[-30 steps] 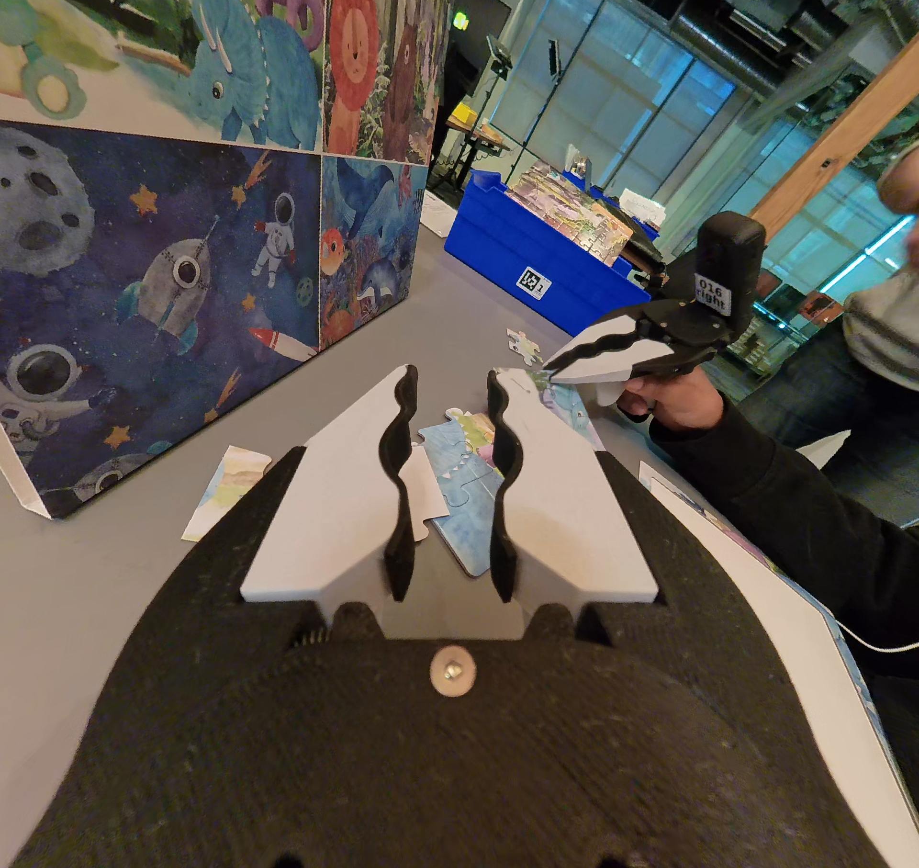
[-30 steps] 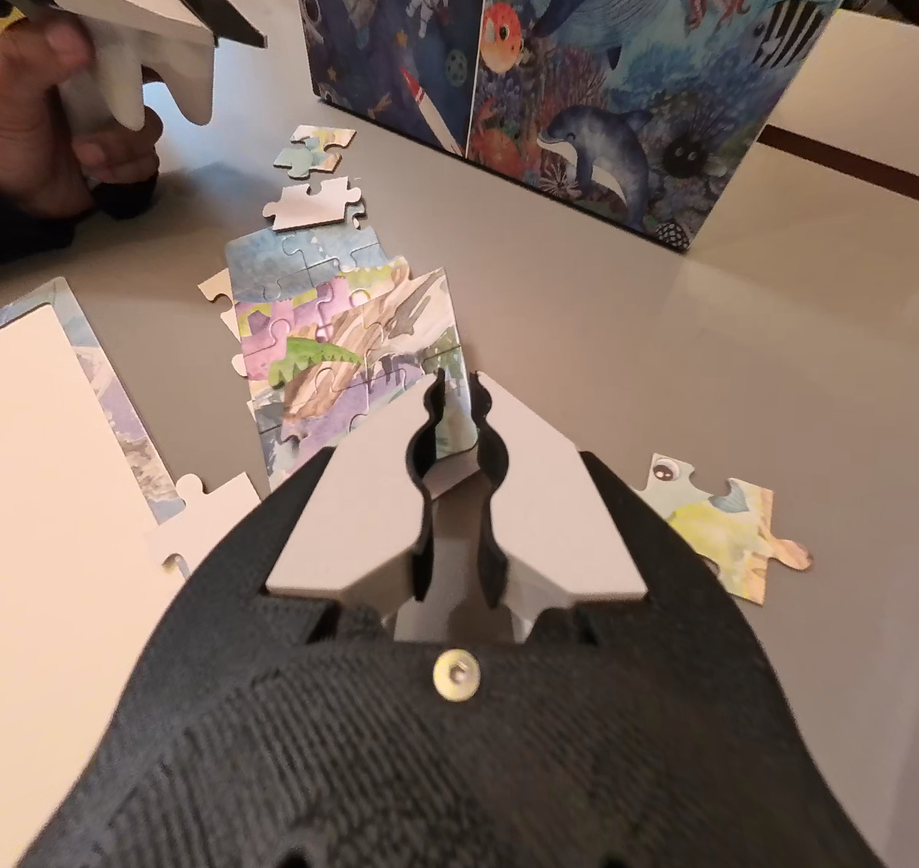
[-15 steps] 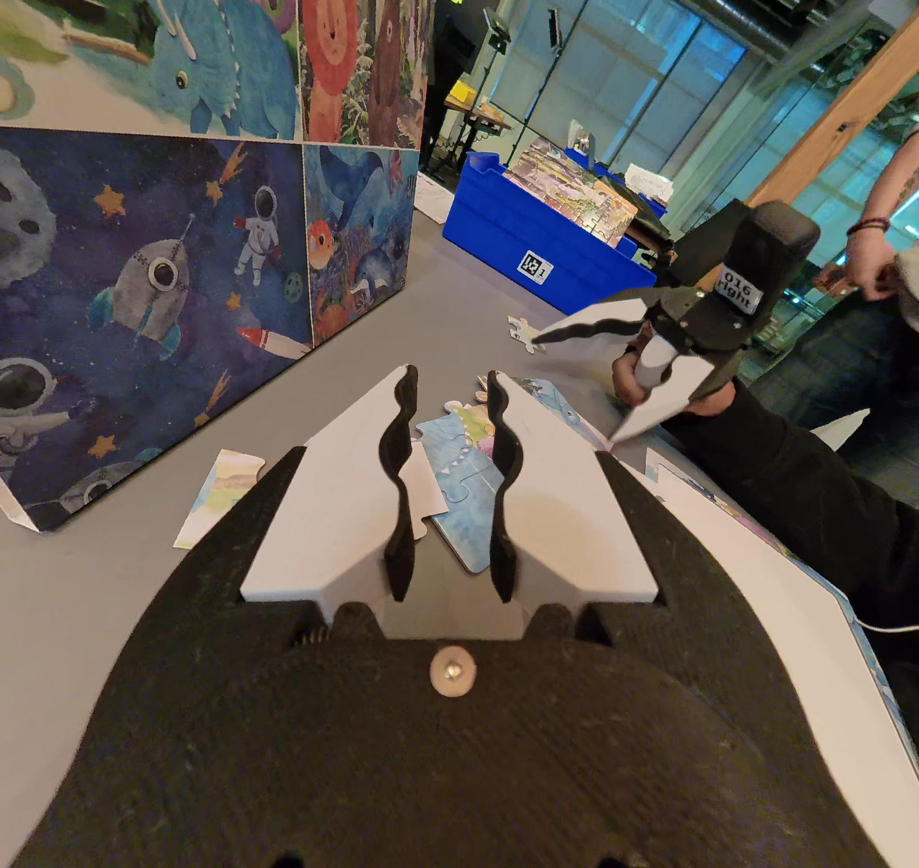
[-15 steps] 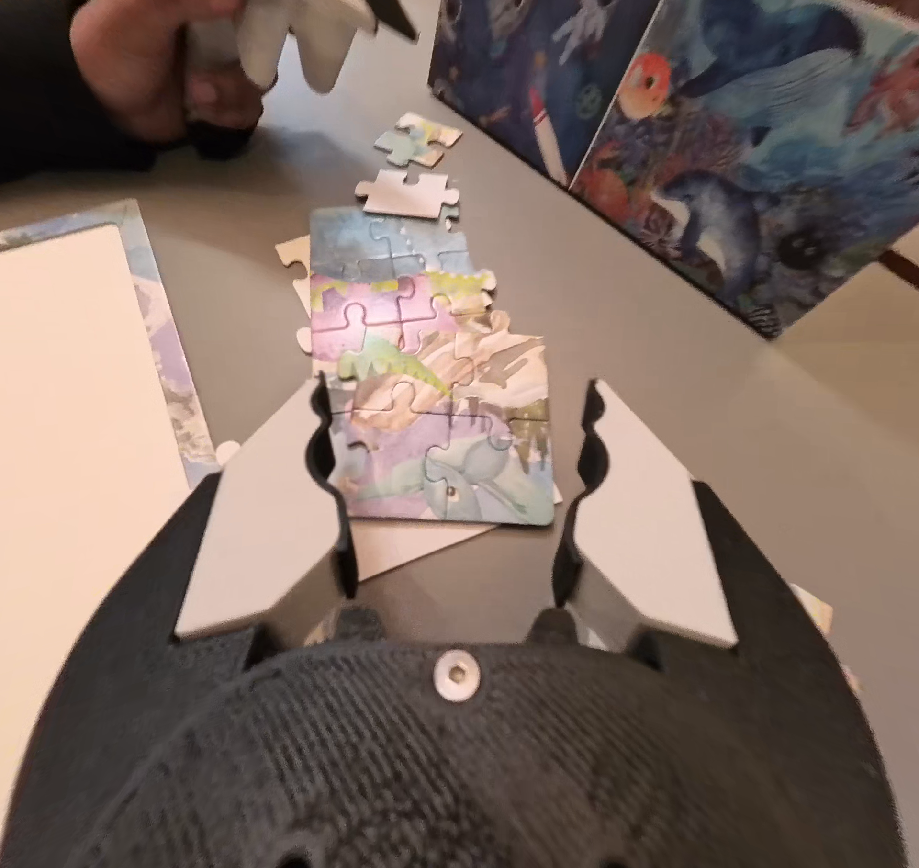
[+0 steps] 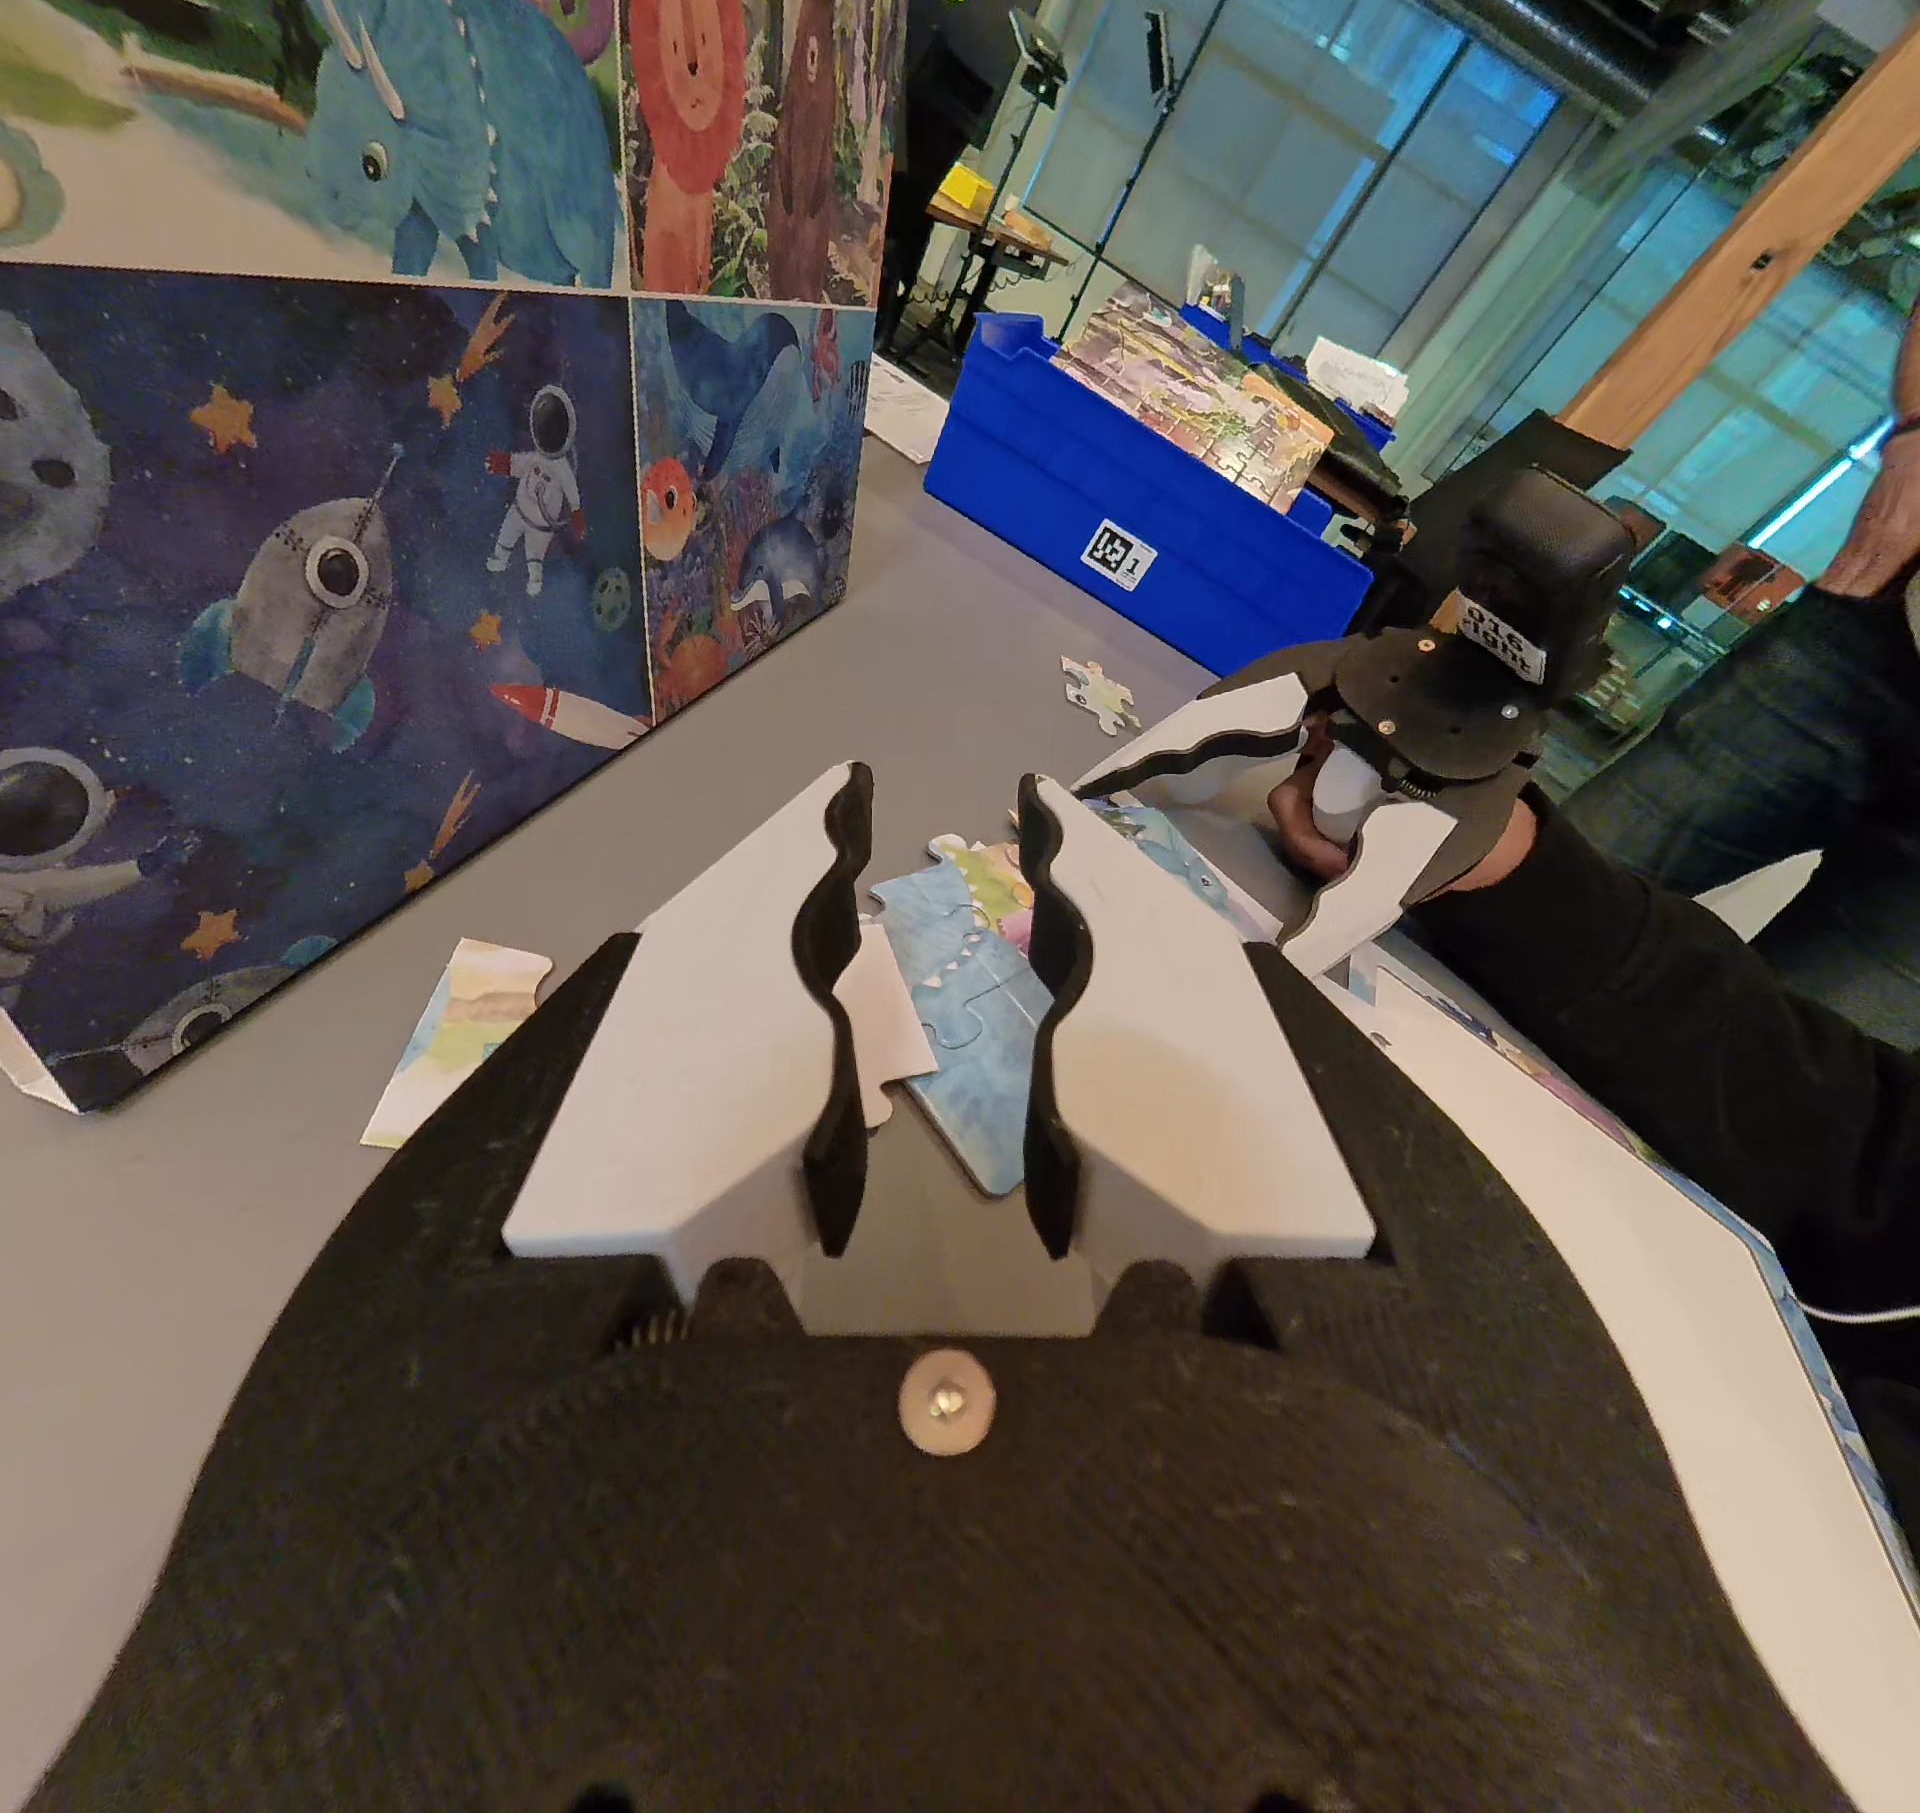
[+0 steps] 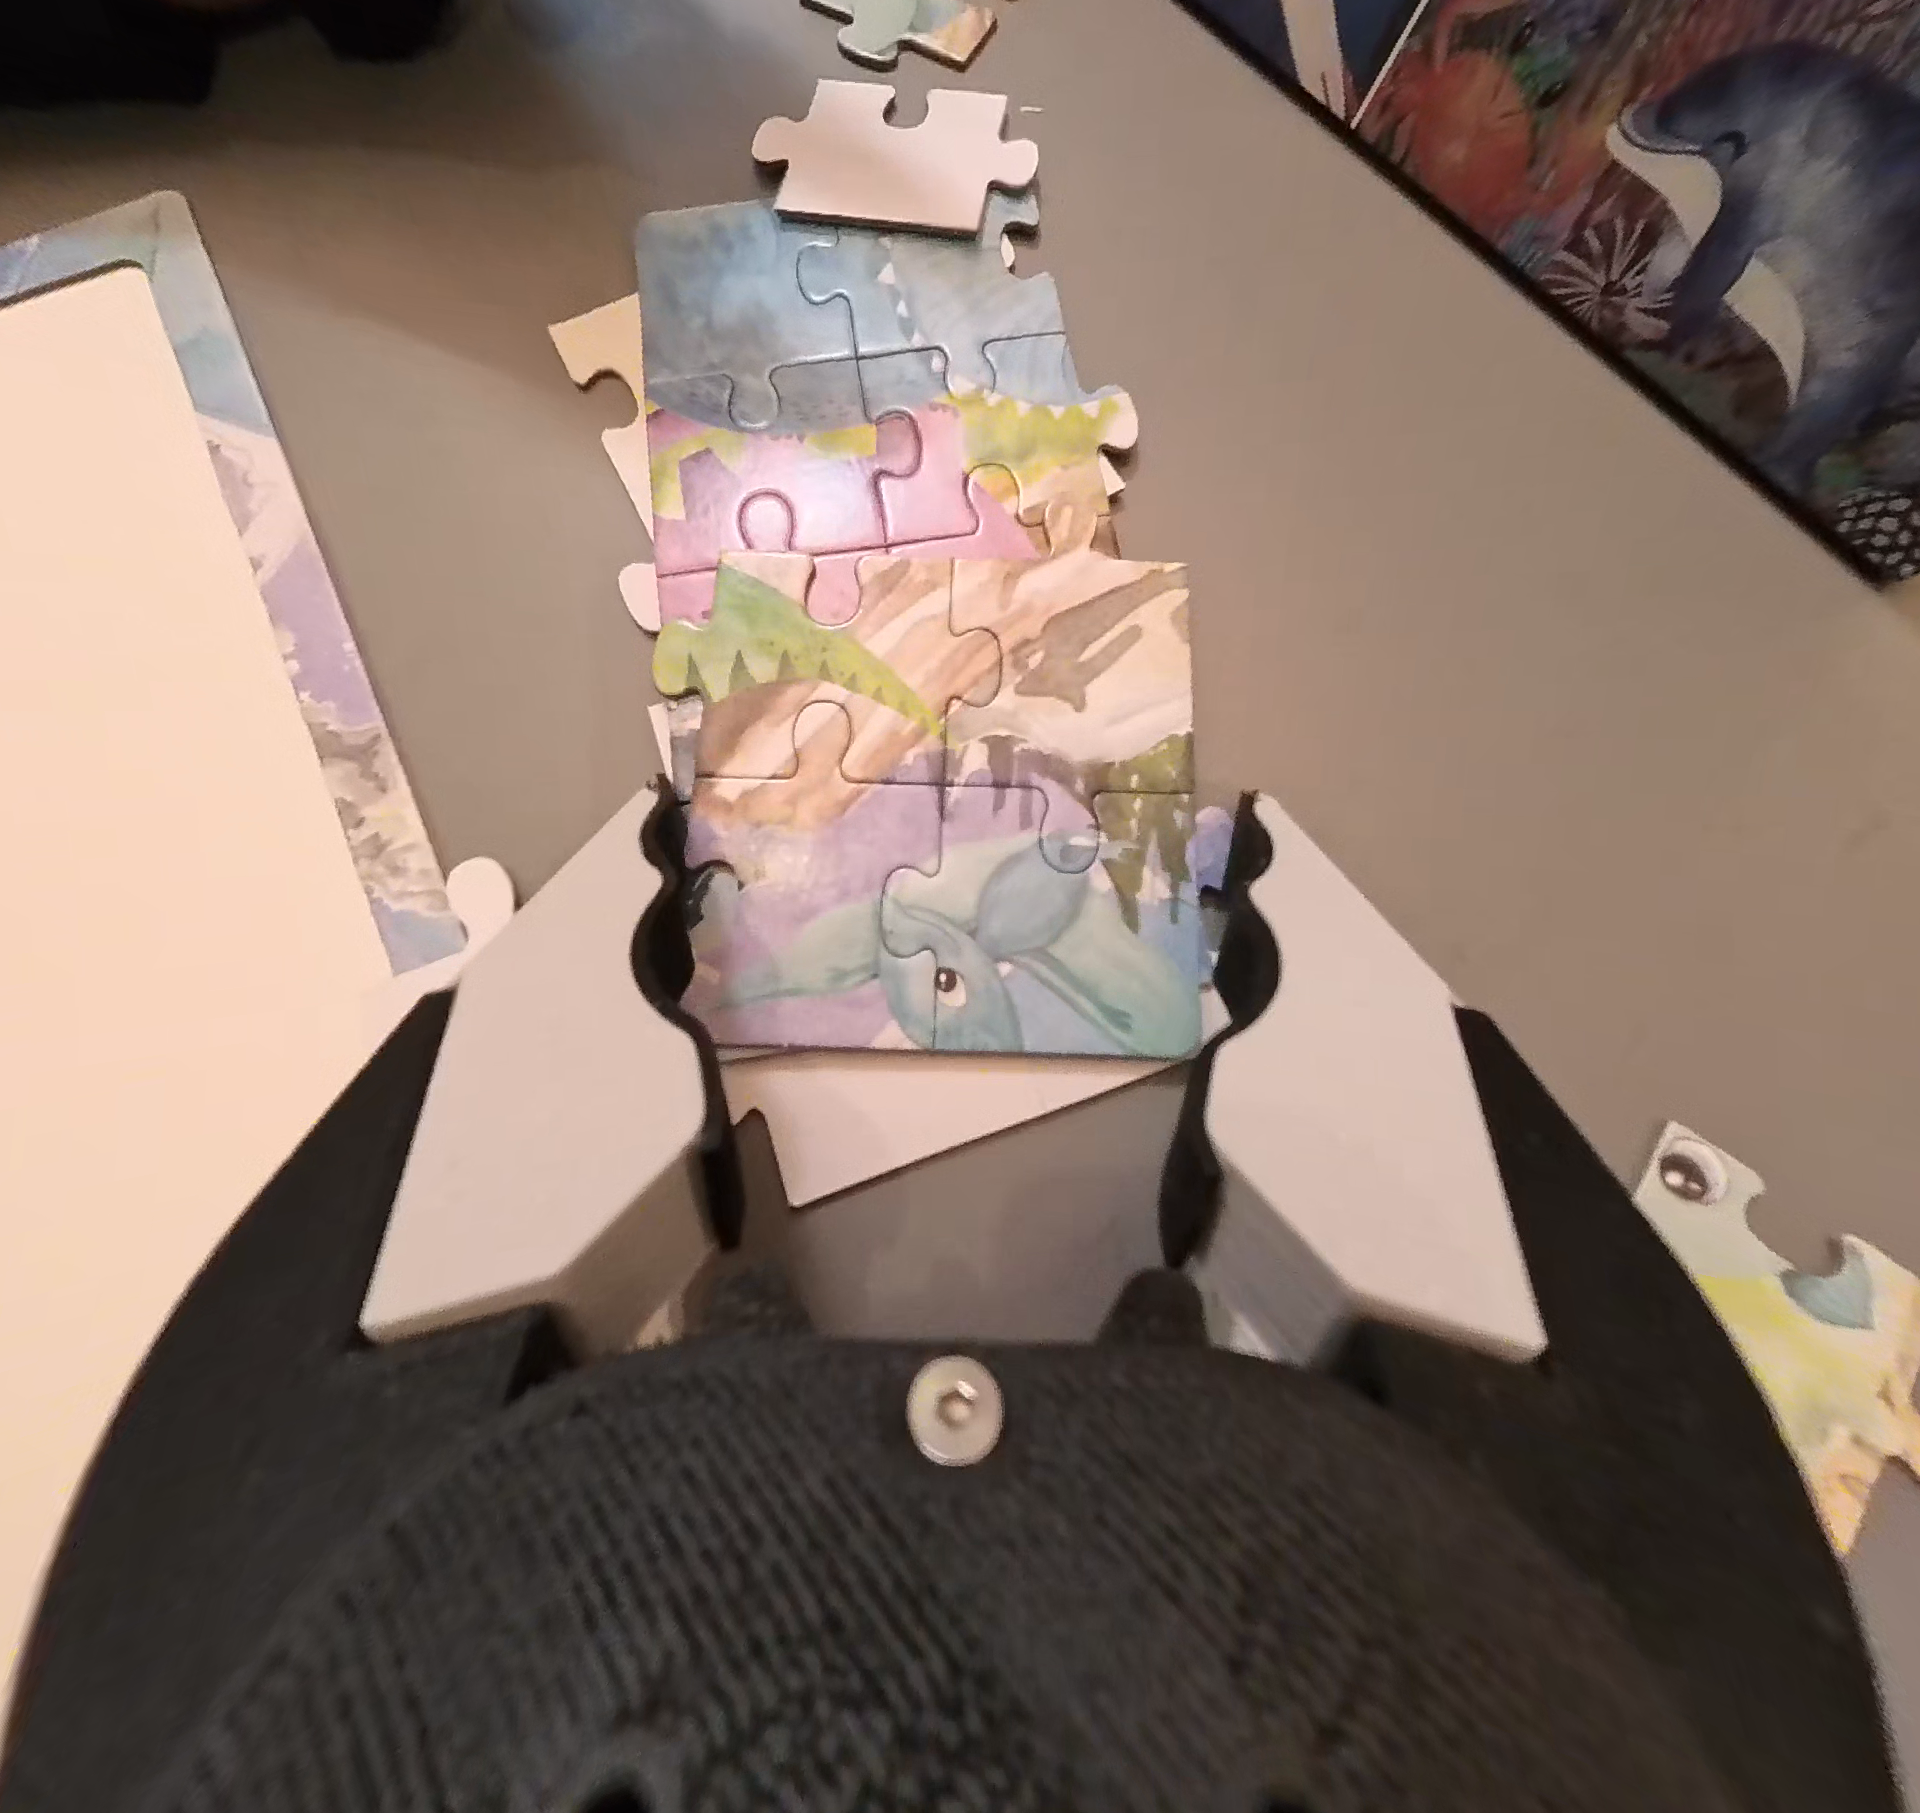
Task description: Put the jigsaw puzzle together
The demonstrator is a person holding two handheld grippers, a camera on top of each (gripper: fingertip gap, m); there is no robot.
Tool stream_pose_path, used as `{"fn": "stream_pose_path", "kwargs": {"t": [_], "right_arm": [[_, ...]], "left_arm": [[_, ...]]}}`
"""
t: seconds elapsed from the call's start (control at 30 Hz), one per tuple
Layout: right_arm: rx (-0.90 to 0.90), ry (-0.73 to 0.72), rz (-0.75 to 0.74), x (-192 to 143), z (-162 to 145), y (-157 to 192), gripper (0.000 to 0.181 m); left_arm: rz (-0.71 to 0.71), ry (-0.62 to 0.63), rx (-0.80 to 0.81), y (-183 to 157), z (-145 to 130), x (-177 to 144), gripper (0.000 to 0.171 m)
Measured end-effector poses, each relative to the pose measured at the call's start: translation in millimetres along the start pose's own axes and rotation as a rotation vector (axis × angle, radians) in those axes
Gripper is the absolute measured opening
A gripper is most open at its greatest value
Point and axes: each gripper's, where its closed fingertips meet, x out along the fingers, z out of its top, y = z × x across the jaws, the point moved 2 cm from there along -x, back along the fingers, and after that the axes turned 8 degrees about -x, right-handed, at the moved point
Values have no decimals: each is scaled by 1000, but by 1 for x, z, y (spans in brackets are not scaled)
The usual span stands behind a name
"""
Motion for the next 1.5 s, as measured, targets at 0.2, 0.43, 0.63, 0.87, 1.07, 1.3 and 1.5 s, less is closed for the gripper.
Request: {"fn": "stream_pose_path", "kwargs": {"t": [0.2, 0.43, 0.63, 0.87, 1.07, 1.3, 1.5], "right_arm": [[35, -26, 16, -6, 1, -3, 103], [40, -111, -2, -17, 13, -7, 102], [55, -215, -1, -30, 27, -10, 93], [-6, -309, -22, -39, 43, -6, 93], [-142, -453, -18, -49, 72, 18, 93], [-10, -592, -18, -49, 88, 15, 98], [363, -794, 204, -68, 86, -8, 87]], "left_arm": [[-1, -1, 10, -1, 0, 0, 25], [-17, -8, 37, -5, 0, 1, 27], [-126, 14, -29, -26, -5, 12, 39], [-258, 181, -204, -57, -34, 38, 65], [-435, 278, -500, -87, -53, 51, 88], [-531, 237, -541, -95, -50, 47, 0], [-544, 137, -491, -90, -32, 38, 0]]}}
